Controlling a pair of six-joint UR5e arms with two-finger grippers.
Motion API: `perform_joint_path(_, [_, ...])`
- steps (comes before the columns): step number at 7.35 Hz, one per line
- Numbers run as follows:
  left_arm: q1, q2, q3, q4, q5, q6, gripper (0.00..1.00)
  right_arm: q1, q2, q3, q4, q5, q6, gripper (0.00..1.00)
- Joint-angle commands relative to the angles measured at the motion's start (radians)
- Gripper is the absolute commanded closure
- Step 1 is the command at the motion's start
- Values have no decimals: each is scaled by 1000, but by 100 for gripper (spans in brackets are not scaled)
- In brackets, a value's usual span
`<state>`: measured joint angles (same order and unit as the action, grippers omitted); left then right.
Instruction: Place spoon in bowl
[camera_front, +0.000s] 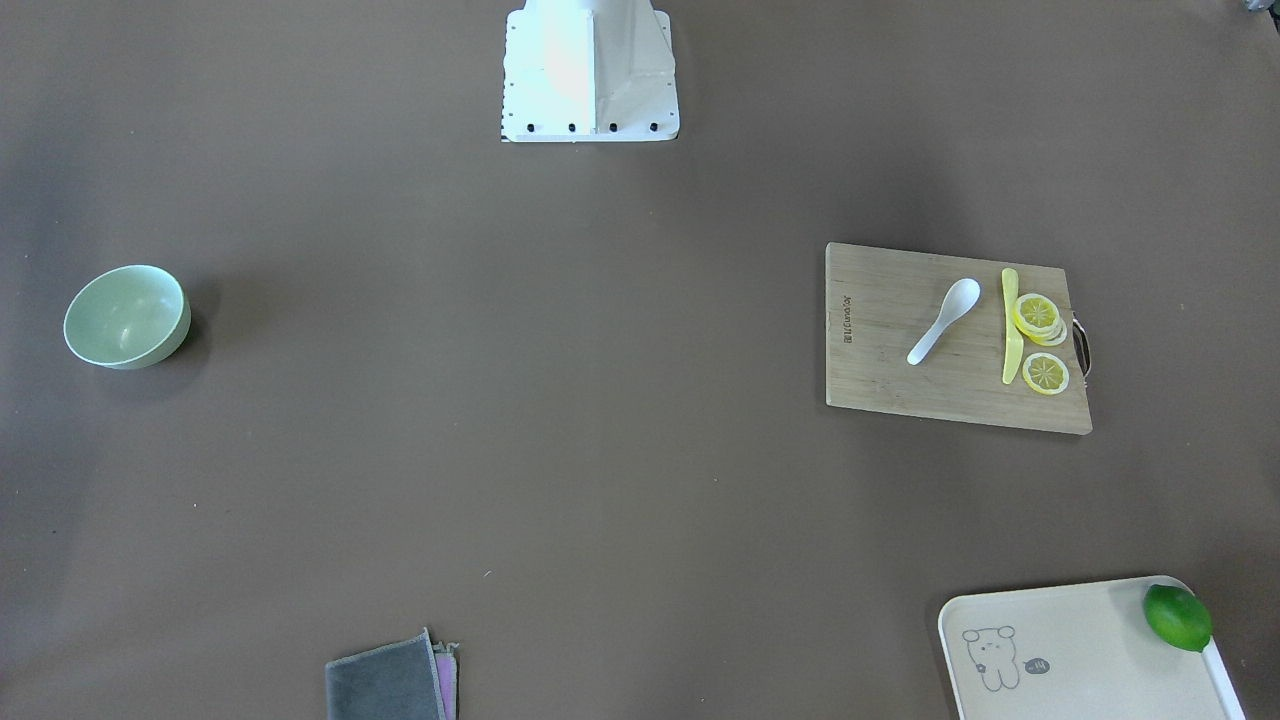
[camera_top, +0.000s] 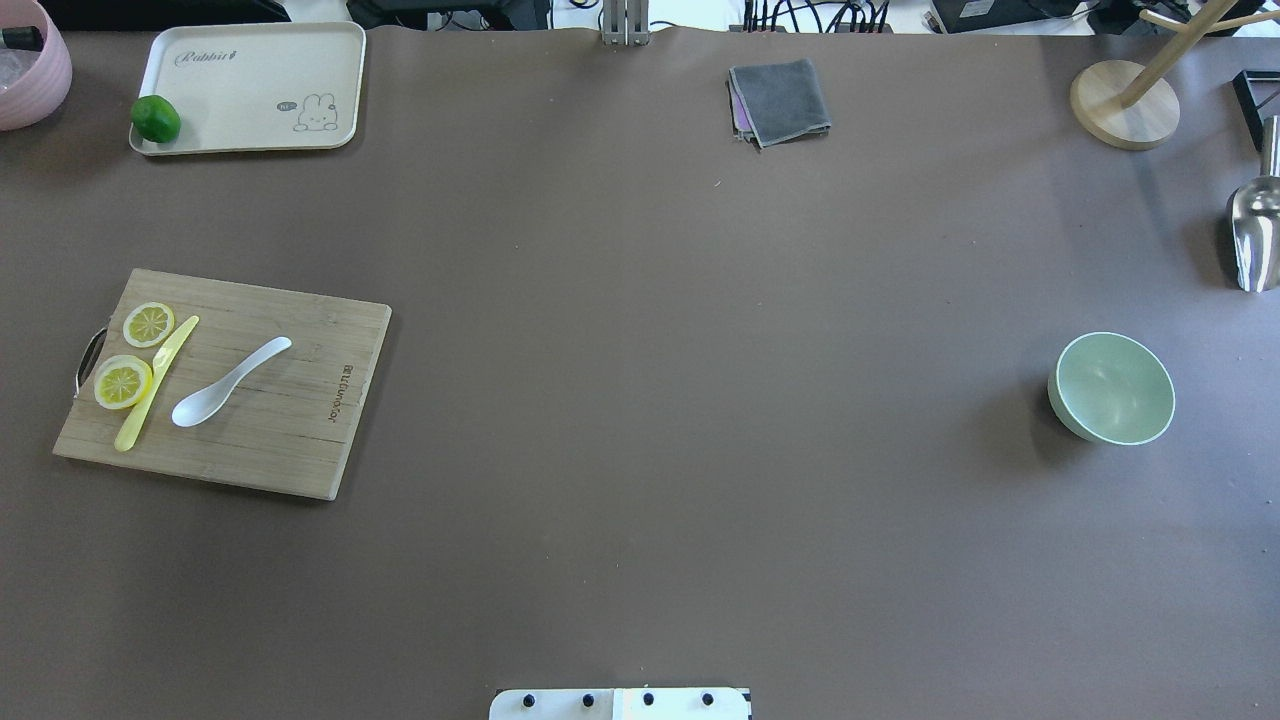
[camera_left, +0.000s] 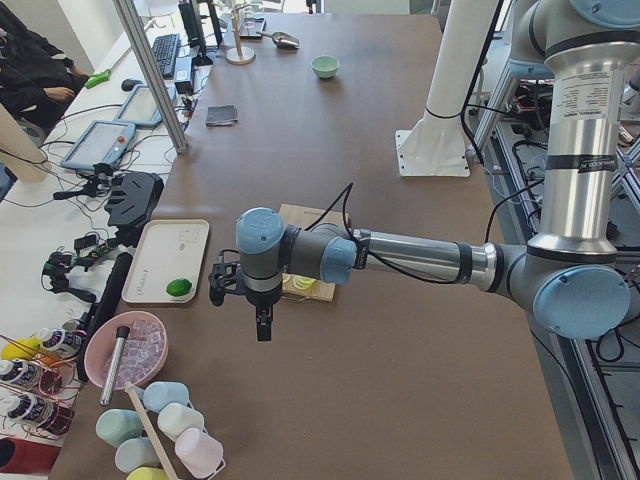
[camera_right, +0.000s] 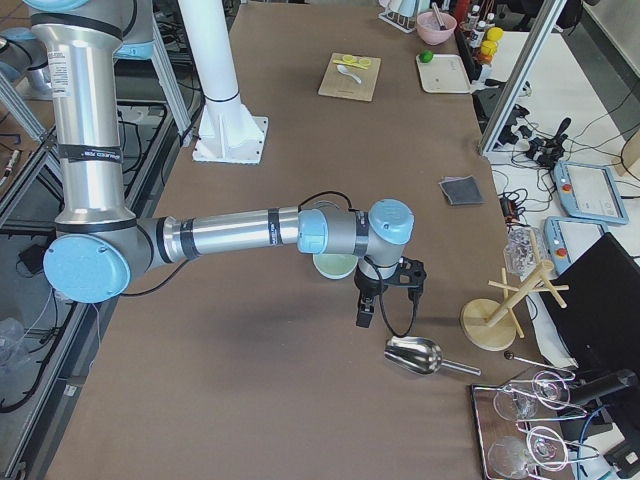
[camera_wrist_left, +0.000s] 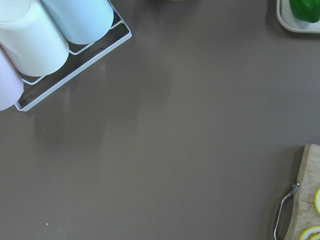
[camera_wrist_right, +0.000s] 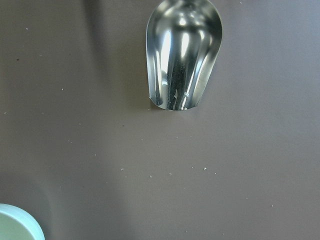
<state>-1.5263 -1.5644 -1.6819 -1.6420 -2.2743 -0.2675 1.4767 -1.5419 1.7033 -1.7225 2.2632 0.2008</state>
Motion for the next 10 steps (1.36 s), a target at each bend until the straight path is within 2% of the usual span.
perform_joint_path(1, [0, 0, 4, -4, -1, -1, 2, -9, -4, 7, 3, 15, 6, 0])
perform_joint_path(2, [0, -2, 10, -4, -4, -2, 2, -60, -1, 30, 3, 21, 12, 0])
perform_joint_path(3, [2, -2, 13, -4, -10, -7, 2, -150, 2, 60, 9, 13, 105, 0])
perform_joint_path(6, [3, -3, 22, -6, -5, -3, 2, -335, 26, 62, 151, 2, 415, 0])
perform_joint_path(10, [5, -8, 33, -4, -5, -2, 2, -420, -10, 27, 190, -4, 411, 0])
